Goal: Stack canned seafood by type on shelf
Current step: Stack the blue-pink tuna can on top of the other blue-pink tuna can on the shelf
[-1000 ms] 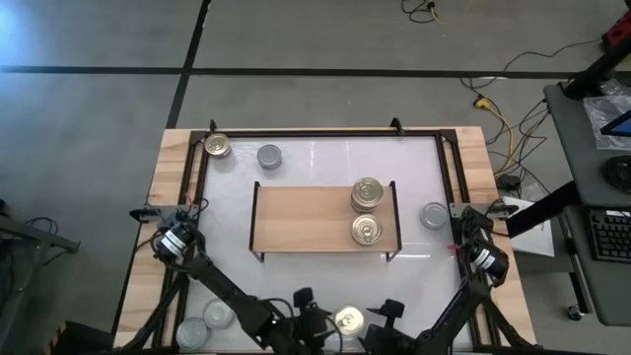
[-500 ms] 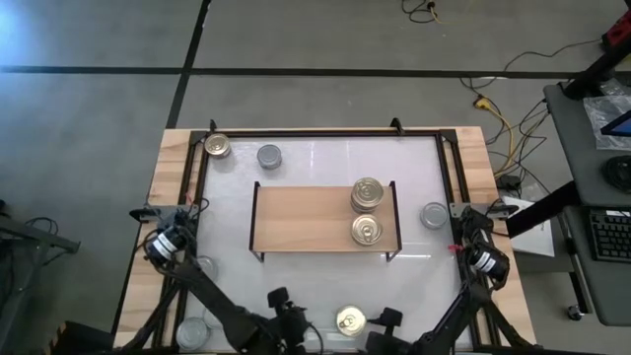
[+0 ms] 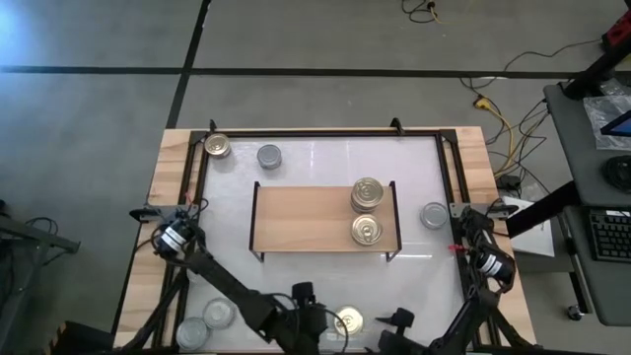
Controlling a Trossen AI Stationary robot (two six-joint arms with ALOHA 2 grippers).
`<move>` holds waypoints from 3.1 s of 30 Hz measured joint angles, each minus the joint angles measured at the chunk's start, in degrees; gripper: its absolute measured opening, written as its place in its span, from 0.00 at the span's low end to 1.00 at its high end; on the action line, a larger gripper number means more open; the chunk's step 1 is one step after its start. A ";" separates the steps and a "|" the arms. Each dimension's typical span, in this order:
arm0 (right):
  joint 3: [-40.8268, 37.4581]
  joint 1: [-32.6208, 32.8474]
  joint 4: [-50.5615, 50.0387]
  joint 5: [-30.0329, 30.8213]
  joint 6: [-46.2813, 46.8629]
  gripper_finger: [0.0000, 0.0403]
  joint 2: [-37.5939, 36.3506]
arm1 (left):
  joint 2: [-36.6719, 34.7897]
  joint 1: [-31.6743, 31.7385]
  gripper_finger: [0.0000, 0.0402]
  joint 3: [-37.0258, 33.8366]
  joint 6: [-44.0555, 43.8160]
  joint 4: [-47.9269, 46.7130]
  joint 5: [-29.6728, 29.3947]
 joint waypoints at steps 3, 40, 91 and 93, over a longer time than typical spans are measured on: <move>-0.28 0.16 -0.21 -1.65 5.00 0.96 0.00 | 0.00 -0.35 0.60 0.07 3.09 5.55 -0.18; -0.35 -6.17 7.66 -4.08 -19.82 0.96 -0.96 | -2.14 -0.74 0.58 -2.57 2.09 -5.35 4.97; -25.55 -11.57 47.09 3.89 -35.34 0.96 -5.99 | -2.99 2.39 0.58 -16.65 -0.78 12.71 3.89; -25.55 -11.69 47.13 3.62 -35.41 0.96 -5.99 | -2.99 2.17 0.58 -16.77 -0.73 12.90 3.40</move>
